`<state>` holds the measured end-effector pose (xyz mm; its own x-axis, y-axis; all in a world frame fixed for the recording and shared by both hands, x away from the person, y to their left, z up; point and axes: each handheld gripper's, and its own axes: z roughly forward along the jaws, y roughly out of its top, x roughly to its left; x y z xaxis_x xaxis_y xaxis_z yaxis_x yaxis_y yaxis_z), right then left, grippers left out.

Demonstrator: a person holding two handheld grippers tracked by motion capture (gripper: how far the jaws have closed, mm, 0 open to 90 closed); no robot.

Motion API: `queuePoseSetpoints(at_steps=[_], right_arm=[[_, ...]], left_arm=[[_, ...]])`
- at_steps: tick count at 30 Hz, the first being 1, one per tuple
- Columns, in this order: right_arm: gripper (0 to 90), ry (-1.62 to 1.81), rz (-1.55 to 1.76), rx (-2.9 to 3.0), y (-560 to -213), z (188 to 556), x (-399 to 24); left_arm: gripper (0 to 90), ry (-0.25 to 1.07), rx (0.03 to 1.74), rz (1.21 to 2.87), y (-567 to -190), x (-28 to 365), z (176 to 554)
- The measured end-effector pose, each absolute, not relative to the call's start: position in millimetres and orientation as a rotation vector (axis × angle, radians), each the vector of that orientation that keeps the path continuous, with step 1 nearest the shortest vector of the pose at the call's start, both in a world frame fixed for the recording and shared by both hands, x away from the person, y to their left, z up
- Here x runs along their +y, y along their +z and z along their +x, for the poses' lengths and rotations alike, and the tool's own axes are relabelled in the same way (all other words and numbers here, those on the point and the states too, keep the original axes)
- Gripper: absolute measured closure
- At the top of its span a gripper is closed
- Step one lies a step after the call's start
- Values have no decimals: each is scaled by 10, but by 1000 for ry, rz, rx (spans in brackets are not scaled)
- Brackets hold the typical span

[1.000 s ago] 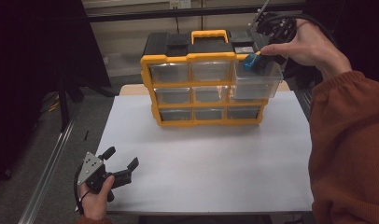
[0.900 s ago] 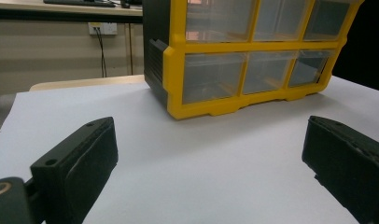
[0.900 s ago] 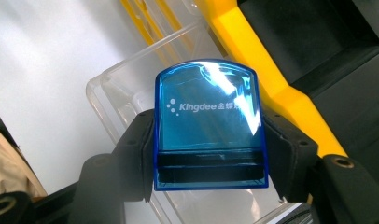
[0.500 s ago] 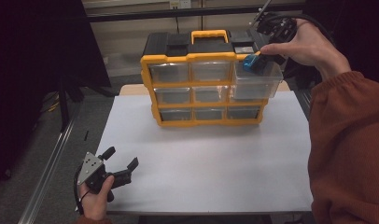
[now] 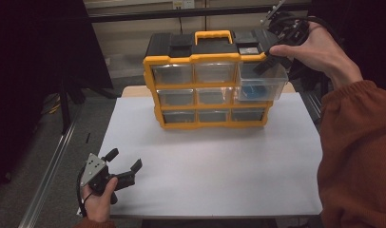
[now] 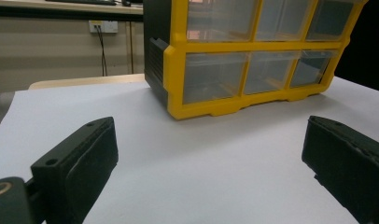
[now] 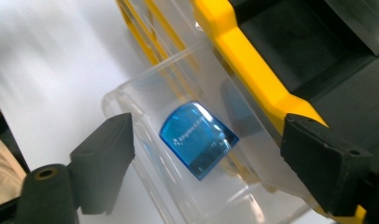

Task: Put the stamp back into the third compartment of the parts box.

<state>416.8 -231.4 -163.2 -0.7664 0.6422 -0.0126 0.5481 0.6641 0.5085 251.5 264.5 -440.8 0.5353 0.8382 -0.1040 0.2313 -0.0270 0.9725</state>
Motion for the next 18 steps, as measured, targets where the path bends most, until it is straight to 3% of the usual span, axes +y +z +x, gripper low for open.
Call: queuePoseSetpoints(at_steps=[7,18], right_arm=[[61,874,940,2625,-1732,4058,-2435],[38,1001,937,2469,-1796,3945,-2539]], left_arm=[[37,628,955,1563,-4420,2644,2526],[37,632,953,1551,-4416,2673,2480]])
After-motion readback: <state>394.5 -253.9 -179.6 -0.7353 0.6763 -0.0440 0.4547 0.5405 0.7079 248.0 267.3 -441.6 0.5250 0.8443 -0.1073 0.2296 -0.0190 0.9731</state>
